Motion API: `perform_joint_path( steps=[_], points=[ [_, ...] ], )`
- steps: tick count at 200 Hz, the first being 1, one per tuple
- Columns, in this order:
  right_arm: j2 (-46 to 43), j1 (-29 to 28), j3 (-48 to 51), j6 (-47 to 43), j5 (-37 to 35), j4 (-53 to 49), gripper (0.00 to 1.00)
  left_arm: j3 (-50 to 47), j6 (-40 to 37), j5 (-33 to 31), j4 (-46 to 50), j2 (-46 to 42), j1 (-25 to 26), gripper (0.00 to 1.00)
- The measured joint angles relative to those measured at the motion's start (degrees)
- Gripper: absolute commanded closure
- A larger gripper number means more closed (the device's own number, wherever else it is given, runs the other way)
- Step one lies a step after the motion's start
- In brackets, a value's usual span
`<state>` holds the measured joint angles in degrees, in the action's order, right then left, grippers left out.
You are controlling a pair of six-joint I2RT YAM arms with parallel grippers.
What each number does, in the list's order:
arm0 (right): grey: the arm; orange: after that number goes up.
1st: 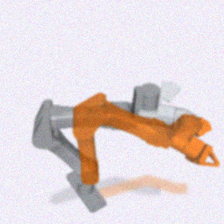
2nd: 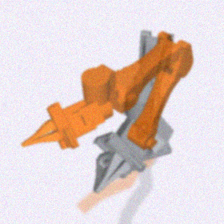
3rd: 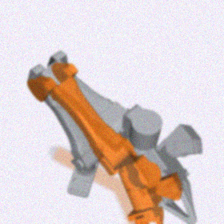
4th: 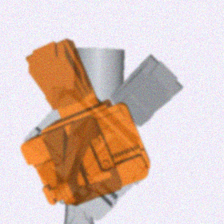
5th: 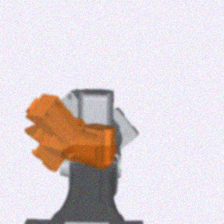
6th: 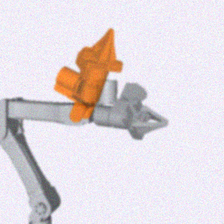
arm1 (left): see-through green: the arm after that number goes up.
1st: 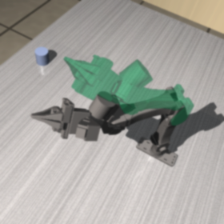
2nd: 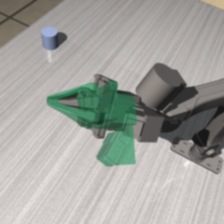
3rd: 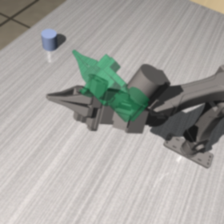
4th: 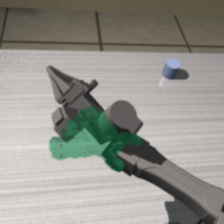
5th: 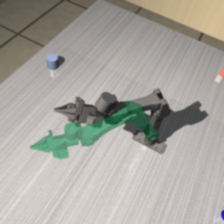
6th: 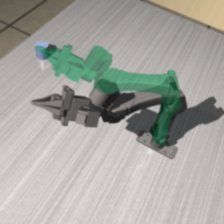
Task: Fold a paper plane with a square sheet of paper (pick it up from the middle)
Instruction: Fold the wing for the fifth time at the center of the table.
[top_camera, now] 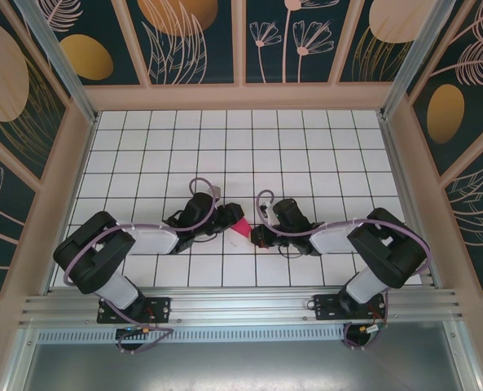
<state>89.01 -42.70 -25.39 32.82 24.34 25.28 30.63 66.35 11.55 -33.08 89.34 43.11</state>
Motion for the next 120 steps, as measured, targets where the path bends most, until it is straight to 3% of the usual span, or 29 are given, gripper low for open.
perform_joint_path(
  steps=[44,120],
  points=[
    [0.7,2.5,1.2,3.5,4.9,4.2,1.00,0.1,-1.0,-0.5,1.4,-6.1,0.0,0.52],
    [5.0,2.9,1.2,9.0,8.7,7.9,1.00,-2.8,-1.4,-1.0,1.6,-6.6,0.0,0.53]
  ],
)
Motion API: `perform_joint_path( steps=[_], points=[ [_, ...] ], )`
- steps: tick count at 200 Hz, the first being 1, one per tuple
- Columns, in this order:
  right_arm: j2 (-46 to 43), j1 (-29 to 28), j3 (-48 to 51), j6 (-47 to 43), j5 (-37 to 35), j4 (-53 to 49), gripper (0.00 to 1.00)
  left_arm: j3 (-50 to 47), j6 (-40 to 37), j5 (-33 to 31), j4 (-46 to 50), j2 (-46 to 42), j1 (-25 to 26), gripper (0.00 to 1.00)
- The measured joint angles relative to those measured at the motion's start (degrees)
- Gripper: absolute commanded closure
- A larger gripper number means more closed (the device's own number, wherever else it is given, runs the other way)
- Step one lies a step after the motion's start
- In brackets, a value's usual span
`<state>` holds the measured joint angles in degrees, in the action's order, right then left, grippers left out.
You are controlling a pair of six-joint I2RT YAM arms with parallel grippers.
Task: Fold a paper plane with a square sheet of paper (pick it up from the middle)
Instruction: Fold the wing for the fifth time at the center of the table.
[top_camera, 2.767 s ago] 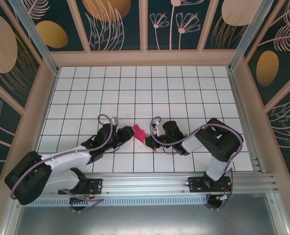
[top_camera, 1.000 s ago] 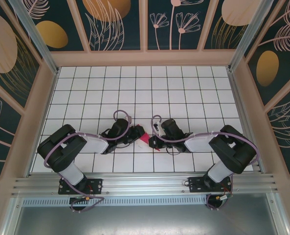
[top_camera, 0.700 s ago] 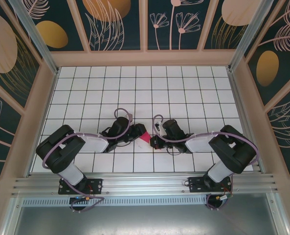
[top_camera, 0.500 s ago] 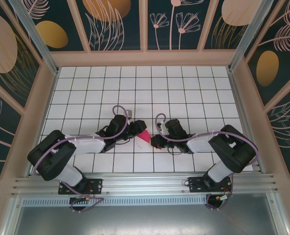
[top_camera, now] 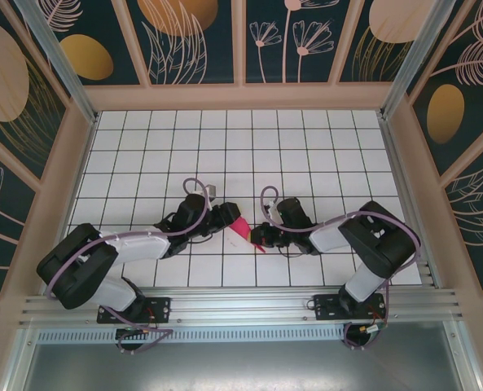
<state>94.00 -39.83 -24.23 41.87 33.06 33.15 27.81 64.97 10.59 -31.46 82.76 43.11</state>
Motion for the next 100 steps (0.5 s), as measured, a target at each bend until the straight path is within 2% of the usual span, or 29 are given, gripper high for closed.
perform_joint_path(
  steps=[100],
  points=[
    [3.0,0.0,-0.8,6.1,0.9,3.9,1.00,0.1,0.0,-0.7,-2.4,4.7,0.0,0.56]
  ],
)
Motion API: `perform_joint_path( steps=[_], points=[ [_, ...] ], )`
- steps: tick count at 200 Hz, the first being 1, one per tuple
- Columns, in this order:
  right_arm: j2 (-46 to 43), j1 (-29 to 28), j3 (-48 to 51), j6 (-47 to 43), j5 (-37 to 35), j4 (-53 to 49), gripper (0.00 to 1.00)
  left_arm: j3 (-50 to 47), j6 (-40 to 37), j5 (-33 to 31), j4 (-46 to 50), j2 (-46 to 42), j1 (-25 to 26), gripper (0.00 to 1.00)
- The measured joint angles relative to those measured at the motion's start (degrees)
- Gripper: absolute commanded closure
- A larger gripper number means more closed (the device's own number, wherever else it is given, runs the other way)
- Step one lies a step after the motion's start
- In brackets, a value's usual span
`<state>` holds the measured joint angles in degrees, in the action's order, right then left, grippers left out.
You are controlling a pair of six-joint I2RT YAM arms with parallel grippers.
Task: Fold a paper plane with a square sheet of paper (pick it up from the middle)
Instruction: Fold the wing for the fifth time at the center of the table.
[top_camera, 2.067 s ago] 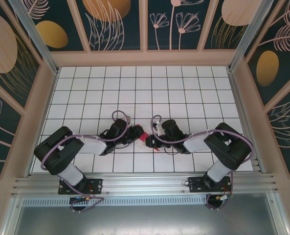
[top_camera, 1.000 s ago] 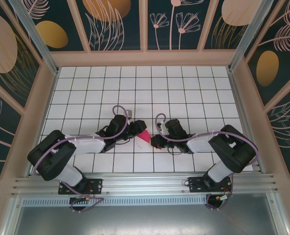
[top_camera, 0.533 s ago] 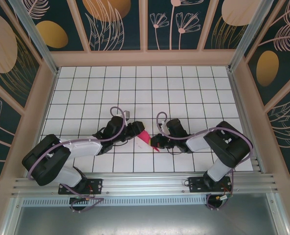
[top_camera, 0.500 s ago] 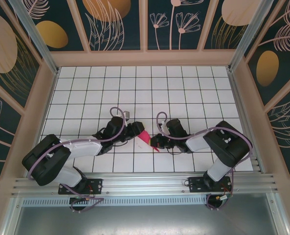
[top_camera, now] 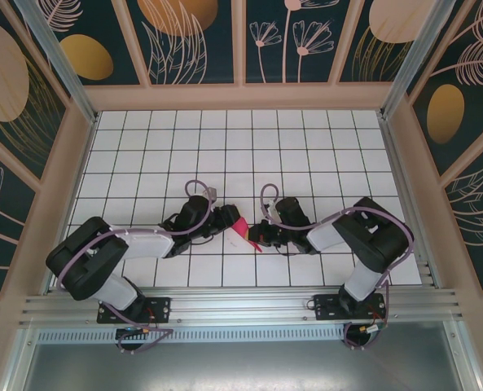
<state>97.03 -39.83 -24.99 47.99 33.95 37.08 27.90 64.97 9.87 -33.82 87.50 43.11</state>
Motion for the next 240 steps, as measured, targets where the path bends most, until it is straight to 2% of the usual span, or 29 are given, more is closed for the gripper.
perform_joint_path(
  steps=[64,115,196,240],
  points=[
    [0.4,0.0,-0.2,0.6,0.3,0.4,0.96,1.2,1.7,2.2,-8.1,9.1,0.0,0.56],
    [-0.8,0.1,-0.4,0.0,0.6,-0.5,0.77,1.4,2.1,2.4,-11.0,11.8,-0.1,0.57],
    [-9.2,0.1,-0.7,-7.8,-5.5,-14.1,0.59,1.7,2.1,3.0,-12.7,13.8,-0.4,0.57],
    [-11.2,0.1,-2.8,-15.3,-9.1,-21.5,0.59,2.0,2.1,3.2,-12.7,14.1,-0.5,0.57]
  ],
)
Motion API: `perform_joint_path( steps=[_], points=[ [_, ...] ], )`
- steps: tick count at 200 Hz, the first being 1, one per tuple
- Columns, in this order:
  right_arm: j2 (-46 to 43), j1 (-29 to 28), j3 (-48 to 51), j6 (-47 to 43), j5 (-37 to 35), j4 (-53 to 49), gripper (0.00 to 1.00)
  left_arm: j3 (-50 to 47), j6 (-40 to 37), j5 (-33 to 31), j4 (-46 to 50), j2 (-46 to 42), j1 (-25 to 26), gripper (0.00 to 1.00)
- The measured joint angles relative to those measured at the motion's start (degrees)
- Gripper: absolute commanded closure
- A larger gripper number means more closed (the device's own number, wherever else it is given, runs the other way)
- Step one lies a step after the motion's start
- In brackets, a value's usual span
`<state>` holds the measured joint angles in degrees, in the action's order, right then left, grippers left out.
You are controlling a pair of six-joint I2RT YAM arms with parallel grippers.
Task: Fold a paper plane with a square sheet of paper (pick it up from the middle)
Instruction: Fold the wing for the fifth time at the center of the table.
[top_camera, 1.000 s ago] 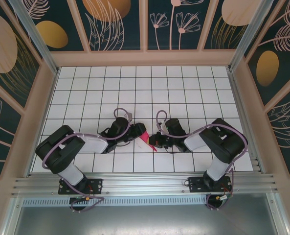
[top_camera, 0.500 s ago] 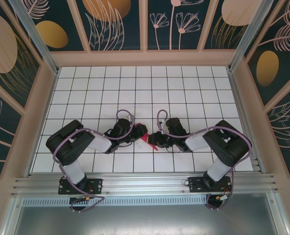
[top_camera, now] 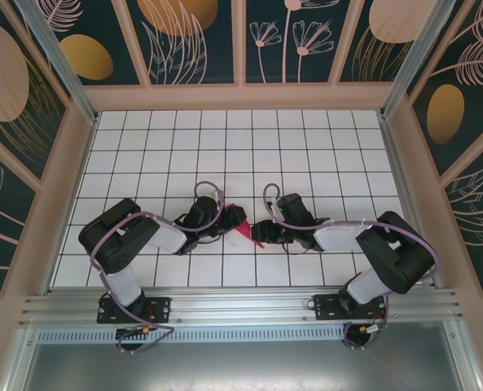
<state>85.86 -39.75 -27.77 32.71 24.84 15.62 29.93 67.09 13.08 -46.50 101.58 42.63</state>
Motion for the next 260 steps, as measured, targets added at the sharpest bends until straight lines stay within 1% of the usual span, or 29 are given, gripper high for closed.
perform_joint_path(
  steps=[32,61,73,82,98,114,125,166,177,189,205,223,243,260],
  points=[
    [0.4,0.0,-0.8,-2.3,0.3,-1.1,0.60,0.6,0.0,0.0,0.0,0.4,0.0,0.57],
    [0.6,0.0,-0.8,-2.7,0.7,-1.1,0.67,0.7,0.0,0.0,0.0,0.5,0.0,0.57],
    [0.9,0.0,-0.8,-3.0,0.7,-1.1,0.73,0.7,0.0,0.0,0.1,0.5,0.0,0.57],
    [1.2,0.0,-0.8,-2.8,0.7,-1.1,0.75,0.7,0.0,0.0,0.1,0.5,0.0,0.57],
    [2.0,0.0,-0.8,-3.0,0.7,-1.0,0.82,0.7,0.0,0.2,0.1,0.5,0.0,0.57],
    [2.5,0.0,-0.8,-2.7,1.0,-0.9,0.83,0.8,0.0,0.4,0.1,0.5,-0.1,0.57],
    [2.6,0.0,-0.8,-2.5,1.2,-0.7,0.85,0.9,0.0,0.5,0.1,0.5,-0.2,0.57],
    [3.2,0.5,-0.7,-1.2,2.5,0.2,0.88,1.3,-0.2,1.2,0.8,0.5,-0.4,0.57],
    [3.2,0.6,-0.7,-0.9,2.9,0.4,0.84,1.5,-0.4,1.4,1.2,0.5,-0.4,0.57],
    [3.2,0.8,-0.7,-1.0,3.5,0.5,0.75,1.8,-0.7,1.5,1.7,0.5,-0.5,0.57],
    [3.1,0.8,-0.7,-1.0,4.1,0.8,0.71,2.1,-1.0,1.5,2.1,0.5,-0.5,0.57],
    [2.2,0.8,-0.7,-2.3,3.9,0.3,0.63,2.2,-1.1,1.5,2.5,0.5,-0.5,0.57],
    [0.0,0.8,-0.8,-4.7,2.1,-1.8,0.61,2.4,-1.1,1.5,3.1,0.5,-0.6,0.57],
    [-1.0,0.8,-1.0,-7.0,0.7,-3.5,0.61,2.5,-1.1,1.5,3.3,0.5,-0.7,0.57]
  ],
)
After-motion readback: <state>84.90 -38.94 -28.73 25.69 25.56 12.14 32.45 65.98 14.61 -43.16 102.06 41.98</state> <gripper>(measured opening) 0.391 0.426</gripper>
